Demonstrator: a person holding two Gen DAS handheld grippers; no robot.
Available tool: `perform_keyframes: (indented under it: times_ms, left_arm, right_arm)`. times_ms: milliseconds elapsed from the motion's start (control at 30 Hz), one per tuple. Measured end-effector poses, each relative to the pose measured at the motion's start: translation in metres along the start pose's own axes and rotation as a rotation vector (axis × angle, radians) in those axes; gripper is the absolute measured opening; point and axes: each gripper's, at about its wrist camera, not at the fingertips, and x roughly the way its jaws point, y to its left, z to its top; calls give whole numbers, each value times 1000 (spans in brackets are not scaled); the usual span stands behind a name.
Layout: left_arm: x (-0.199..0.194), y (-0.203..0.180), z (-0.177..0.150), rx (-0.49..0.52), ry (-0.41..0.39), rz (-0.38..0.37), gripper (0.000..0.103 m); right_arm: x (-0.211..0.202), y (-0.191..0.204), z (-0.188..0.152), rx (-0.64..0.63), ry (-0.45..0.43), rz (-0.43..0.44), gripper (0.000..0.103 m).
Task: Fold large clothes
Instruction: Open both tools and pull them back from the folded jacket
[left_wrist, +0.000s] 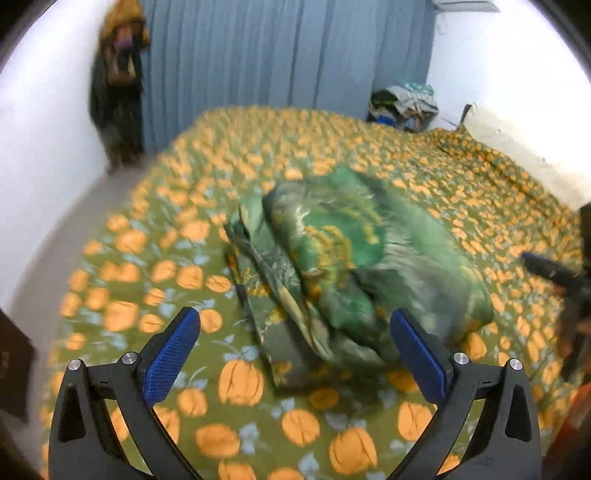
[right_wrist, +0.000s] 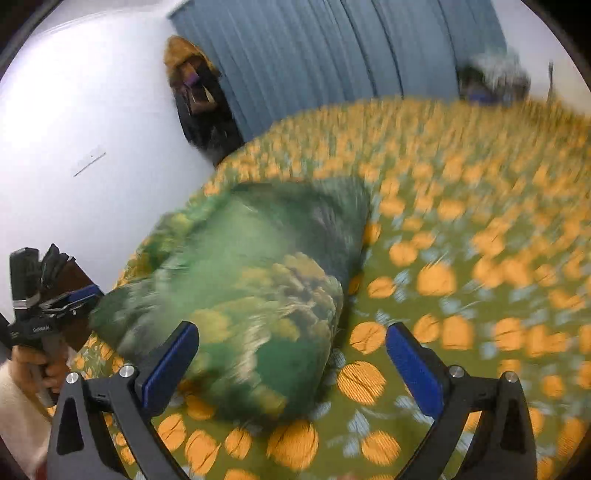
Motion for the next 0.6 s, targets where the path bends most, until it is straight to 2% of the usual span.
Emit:
perform_keyframes:
  times_ms: [67,133,200,233,267,333,400,467,600]
  left_arm:
    - [4,-4,6,18,-49,45,102]
    - [-15,-20,0,32,-87,84,103]
    - [-28,-33,-5,34,-94,114,103]
    - [-36,-40,-6,28,-98,128,103]
    - [-43,-46,-9,17,-105,145,103]
    - [-60,-54,-18,-10,-130,187,103]
    - [-74,-63,-23,-36,-132,228,103]
    - [-80,-71,-25,-40,-122,273,103]
    - [-88,-89,-34,-6,-127,315,103]
  right_arm:
    - [-38,16,-6,-36,-71,-89,103]
    - [-58,21,-4,-40,-131,-174,103]
    - [-73,23,-10,-21,-170,-183,103]
    - [-81,22,-12,-10,-179,-142,103]
    - [-85,21,-13,5,-156,-119,103]
    - [-88,20,-19,43,-112,-149,103]
    - [-98,25,-25,37,-89,-282,103]
    - [-106,33,-34,-11,-79,-379,103]
    - [-123,39,-49,-36,-77,-454,103]
